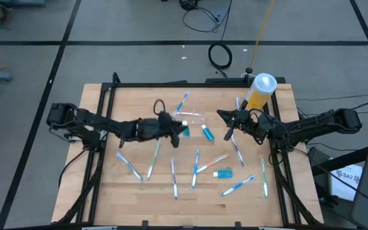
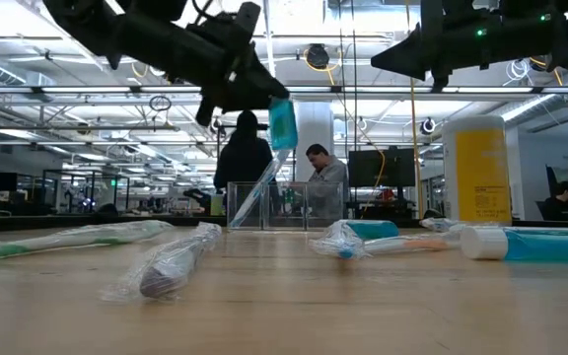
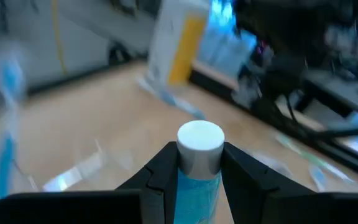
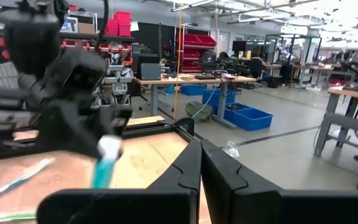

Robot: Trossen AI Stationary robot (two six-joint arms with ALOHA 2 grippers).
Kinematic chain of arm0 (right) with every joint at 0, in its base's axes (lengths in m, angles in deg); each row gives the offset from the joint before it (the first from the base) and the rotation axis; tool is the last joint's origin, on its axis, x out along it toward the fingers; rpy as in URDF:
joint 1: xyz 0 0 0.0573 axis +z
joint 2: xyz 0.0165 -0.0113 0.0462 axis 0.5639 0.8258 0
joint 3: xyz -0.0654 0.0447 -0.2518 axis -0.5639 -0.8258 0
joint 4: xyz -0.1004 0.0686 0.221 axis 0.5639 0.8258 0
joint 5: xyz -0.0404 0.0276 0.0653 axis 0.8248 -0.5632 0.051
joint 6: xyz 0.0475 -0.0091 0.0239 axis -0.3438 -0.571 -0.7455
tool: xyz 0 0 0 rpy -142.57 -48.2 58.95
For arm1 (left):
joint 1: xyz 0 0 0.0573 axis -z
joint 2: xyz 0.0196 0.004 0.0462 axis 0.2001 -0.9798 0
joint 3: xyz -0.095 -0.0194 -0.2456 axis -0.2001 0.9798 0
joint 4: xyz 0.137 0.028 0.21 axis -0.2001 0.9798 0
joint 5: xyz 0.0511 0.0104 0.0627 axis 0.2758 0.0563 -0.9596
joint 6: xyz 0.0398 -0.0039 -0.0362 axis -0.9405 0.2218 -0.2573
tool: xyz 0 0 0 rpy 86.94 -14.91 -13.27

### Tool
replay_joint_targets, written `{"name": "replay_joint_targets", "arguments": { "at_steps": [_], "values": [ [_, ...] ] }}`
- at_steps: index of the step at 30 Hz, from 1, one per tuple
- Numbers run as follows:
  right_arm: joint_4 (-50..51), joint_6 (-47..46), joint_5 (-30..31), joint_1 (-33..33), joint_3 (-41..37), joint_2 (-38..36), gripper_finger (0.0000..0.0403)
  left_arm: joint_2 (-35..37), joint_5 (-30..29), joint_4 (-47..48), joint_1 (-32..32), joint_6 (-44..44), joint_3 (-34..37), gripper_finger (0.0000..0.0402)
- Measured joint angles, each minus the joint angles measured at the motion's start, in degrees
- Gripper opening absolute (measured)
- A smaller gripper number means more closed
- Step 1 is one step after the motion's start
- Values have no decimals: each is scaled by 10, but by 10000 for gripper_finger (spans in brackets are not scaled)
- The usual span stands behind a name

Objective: Pick & Place toothbrushing station
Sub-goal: Put the mouthwash into the transparent organizer

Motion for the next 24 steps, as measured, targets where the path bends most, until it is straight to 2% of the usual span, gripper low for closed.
{"name": "replay_joint_targets", "arguments": {
  "at_steps": [6, 13, 19, 24],
  "values": [
    [-1, 34, 1, -6, 0, 0, 2, 0, -56, -24, -49, -100, -1, 102],
    [-1, 28, 1, -43, 0, 0, 2, -3, -60, -27, -108, -134, -1, 102],
    [-1, 10, 0, -73, 0, 1, 2, -28, 20, -58, -136, -134, 0, 102],
    [7, -12, -1, -91, 0, 9, 2, -65, 31, -80, -138, -177, -1, 102]
  ]
}}
